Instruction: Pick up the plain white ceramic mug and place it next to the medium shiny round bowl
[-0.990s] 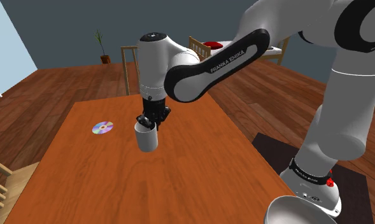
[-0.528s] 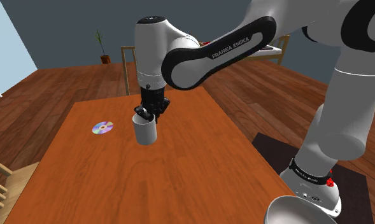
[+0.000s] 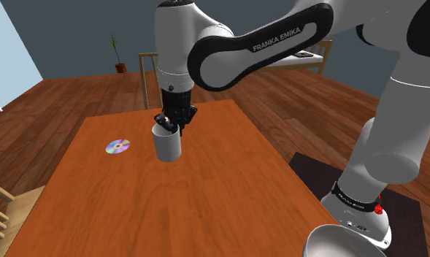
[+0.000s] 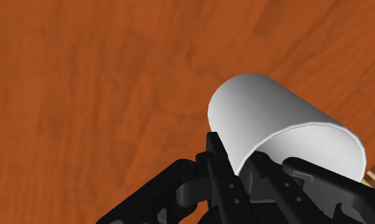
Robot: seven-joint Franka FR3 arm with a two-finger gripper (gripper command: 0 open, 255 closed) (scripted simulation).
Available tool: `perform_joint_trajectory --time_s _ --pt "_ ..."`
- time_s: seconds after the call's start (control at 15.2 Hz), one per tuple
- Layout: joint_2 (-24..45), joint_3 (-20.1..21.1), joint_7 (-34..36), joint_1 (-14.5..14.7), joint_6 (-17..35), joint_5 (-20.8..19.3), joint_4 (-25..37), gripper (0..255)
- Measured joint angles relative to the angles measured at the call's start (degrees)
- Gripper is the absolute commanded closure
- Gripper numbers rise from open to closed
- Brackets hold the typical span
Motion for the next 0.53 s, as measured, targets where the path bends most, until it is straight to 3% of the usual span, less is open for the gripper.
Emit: perform_joint_trajectory --time_s 0.53 --pt "-12.3 2.8 3.4 3.0 1.2 6.4 -12.2 255"
